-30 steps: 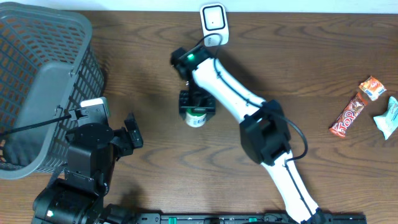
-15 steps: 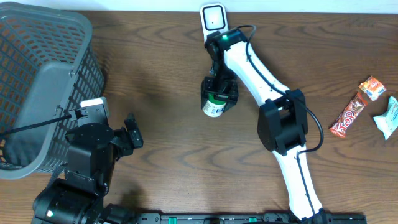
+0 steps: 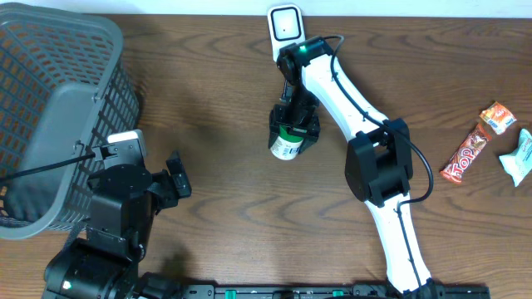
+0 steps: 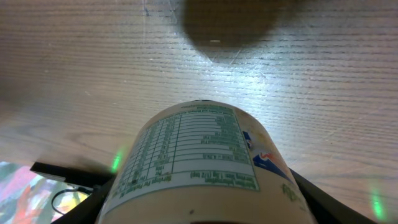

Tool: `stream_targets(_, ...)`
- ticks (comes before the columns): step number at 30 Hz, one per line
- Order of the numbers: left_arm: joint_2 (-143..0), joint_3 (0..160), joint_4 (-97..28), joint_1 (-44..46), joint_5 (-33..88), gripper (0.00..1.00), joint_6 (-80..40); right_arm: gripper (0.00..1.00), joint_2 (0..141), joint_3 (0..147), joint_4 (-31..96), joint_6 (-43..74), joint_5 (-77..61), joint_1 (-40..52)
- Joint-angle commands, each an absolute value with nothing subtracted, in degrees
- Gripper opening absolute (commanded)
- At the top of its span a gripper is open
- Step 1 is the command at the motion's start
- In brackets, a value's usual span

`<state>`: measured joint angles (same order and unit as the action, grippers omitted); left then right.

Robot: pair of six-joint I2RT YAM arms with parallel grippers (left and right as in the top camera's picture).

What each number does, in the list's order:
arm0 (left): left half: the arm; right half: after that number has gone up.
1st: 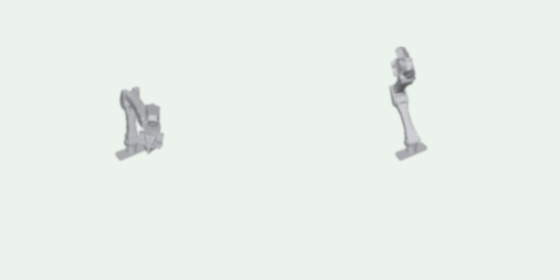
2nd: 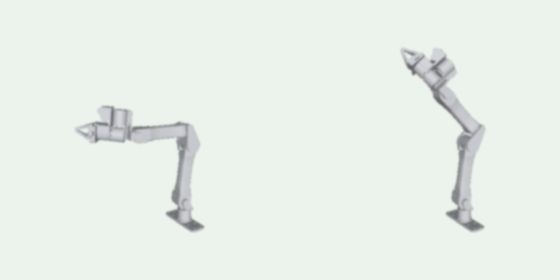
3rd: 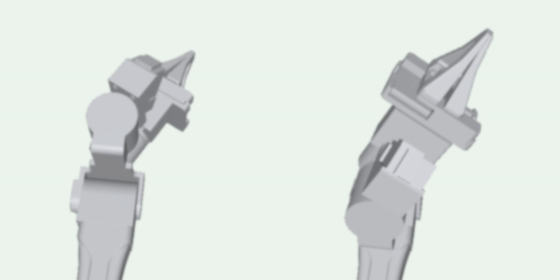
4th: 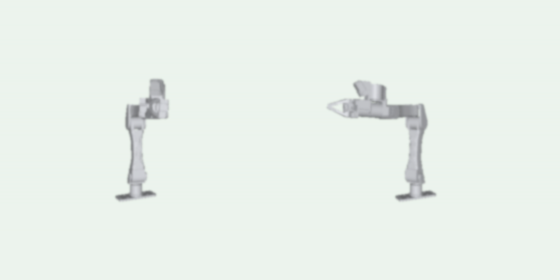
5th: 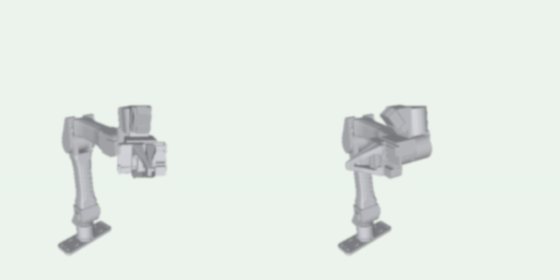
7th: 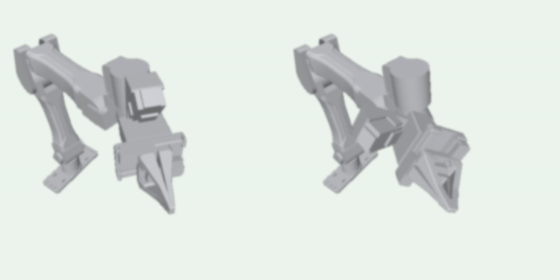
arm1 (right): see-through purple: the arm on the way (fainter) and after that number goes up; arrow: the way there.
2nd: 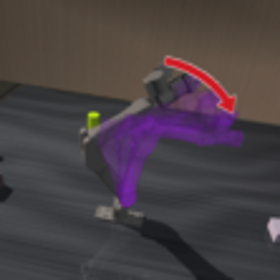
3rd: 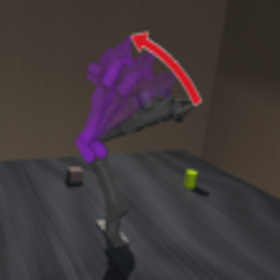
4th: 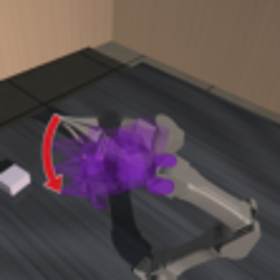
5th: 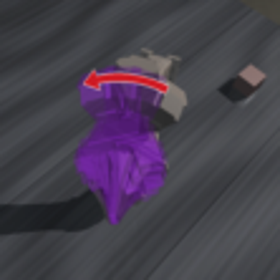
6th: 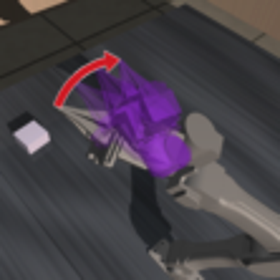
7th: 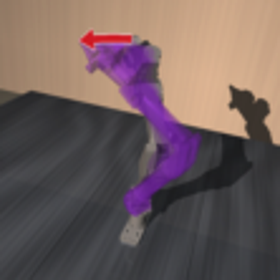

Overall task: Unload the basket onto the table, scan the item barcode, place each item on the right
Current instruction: 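Lift the jar and raise it toward the white scanner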

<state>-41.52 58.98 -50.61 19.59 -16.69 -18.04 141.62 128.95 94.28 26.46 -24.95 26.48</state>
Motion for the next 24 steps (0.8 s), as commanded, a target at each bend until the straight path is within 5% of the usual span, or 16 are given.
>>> stream_targets(1,-41.47,59.86,-50.57,19.31,-17.21,0.98,-18.28,0.41,141.99,130.47,94.59,25.61,-27.14,26.33)
stream_targets(13,-41.47,59.86,-50.54,19.31,-17.21,0.98,-18.28,0.35,141.97,130.98,90.83,25.63,-14.35,25.28)
stream_targets(24,-41.47,59.86,-50.57,19.31,-17.21,0.98,-18.28,0.33,141.97,148.57,96.4,25.65,-1.96,22.33)
